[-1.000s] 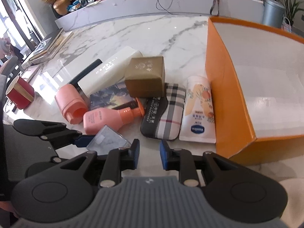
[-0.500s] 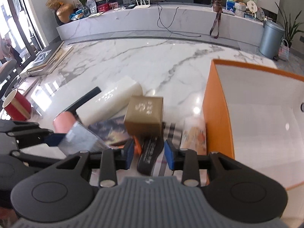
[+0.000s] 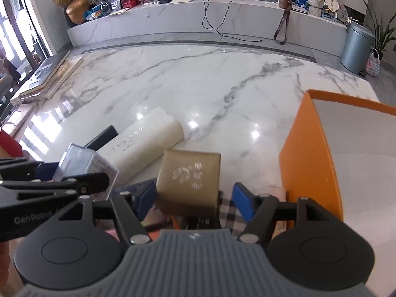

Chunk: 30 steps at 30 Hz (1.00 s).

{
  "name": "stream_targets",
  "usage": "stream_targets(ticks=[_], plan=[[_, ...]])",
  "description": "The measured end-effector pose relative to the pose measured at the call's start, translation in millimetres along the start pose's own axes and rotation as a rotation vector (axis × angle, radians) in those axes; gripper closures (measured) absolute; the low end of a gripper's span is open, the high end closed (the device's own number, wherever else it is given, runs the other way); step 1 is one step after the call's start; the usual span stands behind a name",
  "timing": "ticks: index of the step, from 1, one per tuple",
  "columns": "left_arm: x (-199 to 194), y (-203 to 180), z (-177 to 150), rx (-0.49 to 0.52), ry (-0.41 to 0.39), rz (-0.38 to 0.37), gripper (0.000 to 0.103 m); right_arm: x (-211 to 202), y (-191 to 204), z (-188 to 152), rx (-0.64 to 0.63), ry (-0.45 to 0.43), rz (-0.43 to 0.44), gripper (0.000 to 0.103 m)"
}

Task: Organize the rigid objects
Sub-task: 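Grasp the gold kraft cube box with the right gripper while the left holds the clear box, then carry both boxes into the orange box while the left gripper releases the clear box inside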

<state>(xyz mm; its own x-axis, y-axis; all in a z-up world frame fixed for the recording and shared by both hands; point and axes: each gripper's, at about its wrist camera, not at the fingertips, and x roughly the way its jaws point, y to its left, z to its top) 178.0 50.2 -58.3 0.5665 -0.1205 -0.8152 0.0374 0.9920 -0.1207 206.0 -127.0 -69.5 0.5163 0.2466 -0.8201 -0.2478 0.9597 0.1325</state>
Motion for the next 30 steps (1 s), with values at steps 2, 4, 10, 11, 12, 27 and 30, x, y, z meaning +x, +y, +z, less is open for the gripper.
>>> stream_targets(ticks=[2, 4, 10, 11, 12, 27, 30], plan=[[1, 1, -1, -0.005, 0.004, -0.001, 0.049, 6, 0, 5, 0.008, -0.003, 0.0, 0.031], [3, 1, -1, -0.011, 0.007, -0.001, 0.049, 12, -3, 10, 0.03, 0.009, 0.009, 0.031], [2, 14, 1, -0.074, -0.011, 0.006, 0.049, 19, 2, 15, 0.041, 0.04, 0.016, 0.031], [2, 16, 2, -0.081, -0.012, 0.002, 0.049, 21, 3, 15, 0.041, 0.044, 0.028, 0.031], [2, 16, 2, -0.083, -0.013, 0.0, 0.049, 23, 5, 14, 0.038, 0.049, 0.032, 0.031], [-13, -2, -1, -0.05, -0.004, -0.045, 0.049, 0, 6, 13, -0.005, -0.022, 0.012, 0.042], [-27, -9, 4, -0.054, -0.023, -0.069, 0.049, -21, 4, 15, -0.023, -0.062, 0.007, 0.042]])
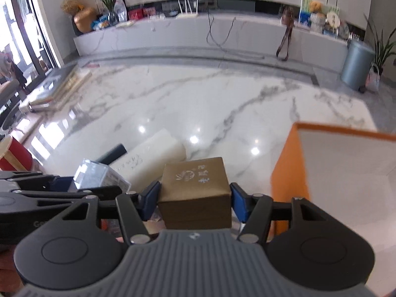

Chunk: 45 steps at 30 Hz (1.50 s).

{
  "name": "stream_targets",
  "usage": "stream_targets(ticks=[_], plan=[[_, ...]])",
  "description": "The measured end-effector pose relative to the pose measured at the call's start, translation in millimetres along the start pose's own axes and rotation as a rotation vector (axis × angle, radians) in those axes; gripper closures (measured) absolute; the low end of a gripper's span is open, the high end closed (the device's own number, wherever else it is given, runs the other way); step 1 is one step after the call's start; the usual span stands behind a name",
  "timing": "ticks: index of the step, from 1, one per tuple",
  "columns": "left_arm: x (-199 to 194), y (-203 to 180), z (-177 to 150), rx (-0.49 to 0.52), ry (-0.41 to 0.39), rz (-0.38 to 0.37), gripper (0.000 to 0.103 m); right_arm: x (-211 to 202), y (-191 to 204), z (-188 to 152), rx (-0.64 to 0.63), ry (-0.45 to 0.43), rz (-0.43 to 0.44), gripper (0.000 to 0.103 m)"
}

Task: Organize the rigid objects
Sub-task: 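Carry both boxes into the orange box while the left gripper releases the clear box inside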

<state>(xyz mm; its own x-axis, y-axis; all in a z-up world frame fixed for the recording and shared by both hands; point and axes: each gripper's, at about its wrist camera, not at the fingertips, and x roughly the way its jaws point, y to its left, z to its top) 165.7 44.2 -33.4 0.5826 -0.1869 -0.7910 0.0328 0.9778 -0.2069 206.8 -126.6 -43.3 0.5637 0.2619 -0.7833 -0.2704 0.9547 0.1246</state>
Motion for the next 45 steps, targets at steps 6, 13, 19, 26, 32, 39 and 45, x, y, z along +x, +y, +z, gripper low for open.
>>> stream_targets(ticks=[6, 13, 19, 26, 32, 39, 45], plan=[[-25, -26, 14, 0.022, -0.044, -0.067, 0.049, -51, -14, 9, 0.007, -0.111, -0.011, 0.042], [-35, -84, 29, 0.113, -0.067, -0.178, 0.049, -106, -52, 12, 0.035, -0.209, -0.087, 0.042], [-20, -143, 41, 0.204, -0.043, -0.245, 0.049, -132, -100, 5, 0.082, -0.212, -0.168, 0.042], [25, -201, 48, 0.326, 0.029, -0.247, 0.049, -124, -153, -8, 0.115, -0.128, -0.237, 0.042], [64, -221, 47, 0.378, 0.11, -0.214, 0.049, -93, -189, -16, 0.122, -0.036, -0.27, 0.042], [95, -226, 41, 0.452, 0.176, -0.15, 0.049, -56, -212, -14, 0.113, 0.048, -0.247, 0.042], [104, -236, 31, 0.565, 0.169, -0.113, 0.049, -32, -224, -9, 0.136, 0.084, -0.229, 0.042]])
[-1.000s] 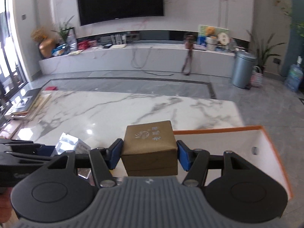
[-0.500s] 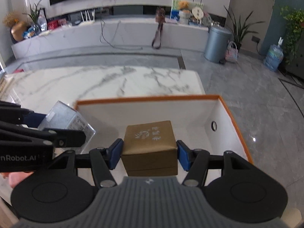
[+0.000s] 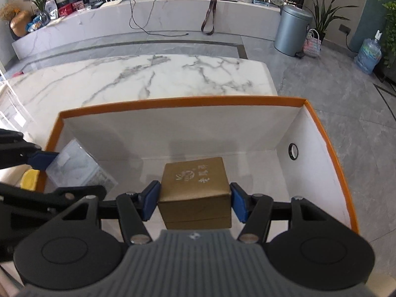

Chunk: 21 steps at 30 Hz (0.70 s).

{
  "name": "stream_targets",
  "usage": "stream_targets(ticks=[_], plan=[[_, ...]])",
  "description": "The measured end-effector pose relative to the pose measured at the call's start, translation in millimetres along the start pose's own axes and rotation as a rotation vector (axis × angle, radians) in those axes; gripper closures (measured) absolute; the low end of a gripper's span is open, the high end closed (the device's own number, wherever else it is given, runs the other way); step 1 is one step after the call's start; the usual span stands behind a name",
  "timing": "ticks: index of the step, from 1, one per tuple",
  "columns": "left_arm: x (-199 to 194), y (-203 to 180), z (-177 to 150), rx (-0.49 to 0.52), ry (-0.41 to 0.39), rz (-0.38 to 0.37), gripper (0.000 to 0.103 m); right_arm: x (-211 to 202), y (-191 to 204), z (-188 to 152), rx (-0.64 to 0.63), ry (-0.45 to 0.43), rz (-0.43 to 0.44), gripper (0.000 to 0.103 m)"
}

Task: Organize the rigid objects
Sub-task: 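Carry both boxes into the orange box while the left gripper releases the clear box inside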

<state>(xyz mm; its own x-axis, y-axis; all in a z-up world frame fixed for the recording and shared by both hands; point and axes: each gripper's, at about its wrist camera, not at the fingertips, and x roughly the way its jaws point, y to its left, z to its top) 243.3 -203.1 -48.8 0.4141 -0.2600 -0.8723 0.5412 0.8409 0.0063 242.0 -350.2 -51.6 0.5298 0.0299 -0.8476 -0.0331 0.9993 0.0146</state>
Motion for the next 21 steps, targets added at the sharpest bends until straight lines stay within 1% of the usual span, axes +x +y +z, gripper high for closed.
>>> stream_targets(ticks=[3, 5, 10, 12, 13, 17, 20, 21], plan=[[4, -10, -2, 0.082, -0.01, 0.036, 0.049, 9, -1, 2, -0.004, 0.014, -0.001, 0.042], [7, -14, -3, 0.112, -0.012, 0.047, 0.049, 13, -1, 4, -0.008, 0.028, 0.005, 0.042], [11, -23, -8, 0.194, -0.031, 0.113, 0.049, 17, 4, 4, -0.034, 0.038, 0.006, 0.042], [13, -27, -9, 0.227, -0.037, 0.145, 0.045, 16, 5, 4, -0.031, 0.042, 0.011, 0.042], [14, -28, -10, 0.245, -0.039, 0.156, 0.045, 17, 6, 3, -0.031, 0.044, 0.013, 0.042], [15, -31, -12, 0.268, -0.057, 0.177, 0.043, 20, 10, 2, -0.025, 0.055, 0.023, 0.042], [14, -31, -13, 0.273, -0.085, 0.225, 0.033, 21, 13, 1, -0.02, 0.061, 0.025, 0.042], [13, -30, -13, 0.272, -0.093, 0.223, 0.032, 20, 13, 0, -0.019, 0.062, 0.025, 0.042]])
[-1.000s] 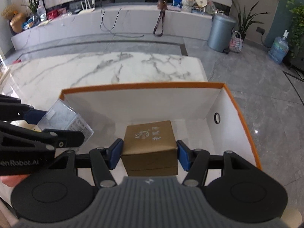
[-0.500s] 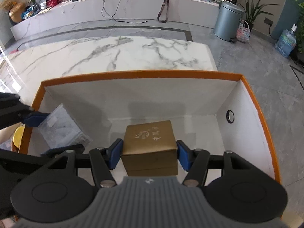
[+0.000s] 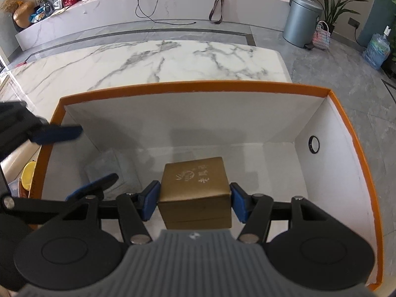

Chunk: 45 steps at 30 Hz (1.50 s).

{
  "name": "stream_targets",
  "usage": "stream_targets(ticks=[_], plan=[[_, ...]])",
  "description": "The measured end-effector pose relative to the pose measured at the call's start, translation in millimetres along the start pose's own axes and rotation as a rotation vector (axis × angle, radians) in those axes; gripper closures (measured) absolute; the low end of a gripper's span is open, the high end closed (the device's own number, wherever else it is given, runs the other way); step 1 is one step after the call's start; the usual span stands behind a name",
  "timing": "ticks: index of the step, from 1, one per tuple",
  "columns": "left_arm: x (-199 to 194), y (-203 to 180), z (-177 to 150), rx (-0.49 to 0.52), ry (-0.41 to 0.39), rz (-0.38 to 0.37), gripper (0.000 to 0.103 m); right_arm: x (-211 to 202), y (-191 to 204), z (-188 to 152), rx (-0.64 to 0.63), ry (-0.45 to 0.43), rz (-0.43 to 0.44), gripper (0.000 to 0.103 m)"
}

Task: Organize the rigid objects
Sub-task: 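Carry both boxes into the orange box while the left gripper releases the clear box inside, then lower the gold box into the orange box and open the right gripper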

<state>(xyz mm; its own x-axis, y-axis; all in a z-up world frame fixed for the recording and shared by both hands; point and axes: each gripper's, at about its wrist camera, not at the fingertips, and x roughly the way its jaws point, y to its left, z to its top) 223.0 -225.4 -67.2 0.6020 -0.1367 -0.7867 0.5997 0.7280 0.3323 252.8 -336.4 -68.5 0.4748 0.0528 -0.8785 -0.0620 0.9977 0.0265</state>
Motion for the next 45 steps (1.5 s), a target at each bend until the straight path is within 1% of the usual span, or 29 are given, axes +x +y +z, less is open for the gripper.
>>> stream_targets(ticks=[4, 10, 16, 18, 19, 20, 21, 23, 24, 25, 26, 27, 29, 30, 32, 36, 40, 45], plan=[[-9, 3, -2, -0.018, -0.036, -0.007, 0.032, 1, -1, -1, 0.011, 0.008, -0.001, 0.042], [-33, 16, -8, -0.122, -0.102, -0.023, 0.031, -1, -3, -3, 0.027, 0.022, -0.026, 0.042], [-47, 42, -14, -0.305, -0.091, 0.004, 0.031, 2, 2, -8, 0.01, 0.059, -0.04, 0.042], [-45, 50, -16, -0.343, -0.048, -0.009, 0.031, 4, 6, -10, 0.002, 0.076, -0.041, 0.042], [-42, 53, -17, -0.354, -0.017, -0.03, 0.032, 5, 9, -11, -0.002, 0.084, -0.037, 0.042], [-39, 55, -18, -0.364, 0.011, -0.058, 0.037, 6, 12, -11, -0.006, 0.091, -0.031, 0.042], [-35, 57, -20, -0.379, 0.039, -0.089, 0.046, 7, 15, -11, -0.009, 0.096, -0.024, 0.042], [-30, 59, -23, -0.401, 0.07, -0.13, 0.057, 7, 22, -12, -0.019, 0.098, -0.014, 0.042], [-29, 60, -25, -0.41, 0.068, -0.156, 0.062, 7, 25, -12, -0.021, 0.099, -0.007, 0.042], [-28, 61, -27, -0.414, 0.07, -0.171, 0.064, 7, 27, -12, -0.022, 0.1, -0.001, 0.042], [-27, 61, -26, -0.415, 0.07, -0.183, 0.072, 7, 30, -12, -0.022, 0.101, 0.005, 0.042], [-27, 61, -27, -0.419, 0.068, -0.192, 0.074, 8, 33, -12, -0.022, 0.101, 0.008, 0.042], [-25, 62, -27, -0.423, 0.07, -0.195, 0.075, 8, 37, -11, -0.016, 0.097, 0.006, 0.042], [-23, 63, -26, -0.419, 0.068, -0.196, 0.078, 9, 36, -10, -0.007, 0.097, 0.006, 0.042], [-24, 62, -27, -0.41, 0.066, -0.198, 0.079, 10, 35, -10, 0.021, 0.103, 0.018, 0.042], [-23, 61, -25, -0.417, 0.072, -0.207, 0.079, 17, 34, -13, 0.055, 0.148, 0.053, 0.042], [-29, 61, -30, -0.43, 0.061, -0.224, 0.079, 12, 40, -16, 0.019, 0.136, 0.036, 0.042], [-43, 65, -35, -0.438, 0.038, -0.234, 0.078, 1, 43, -15, -0.017, 0.108, -0.004, 0.037]])
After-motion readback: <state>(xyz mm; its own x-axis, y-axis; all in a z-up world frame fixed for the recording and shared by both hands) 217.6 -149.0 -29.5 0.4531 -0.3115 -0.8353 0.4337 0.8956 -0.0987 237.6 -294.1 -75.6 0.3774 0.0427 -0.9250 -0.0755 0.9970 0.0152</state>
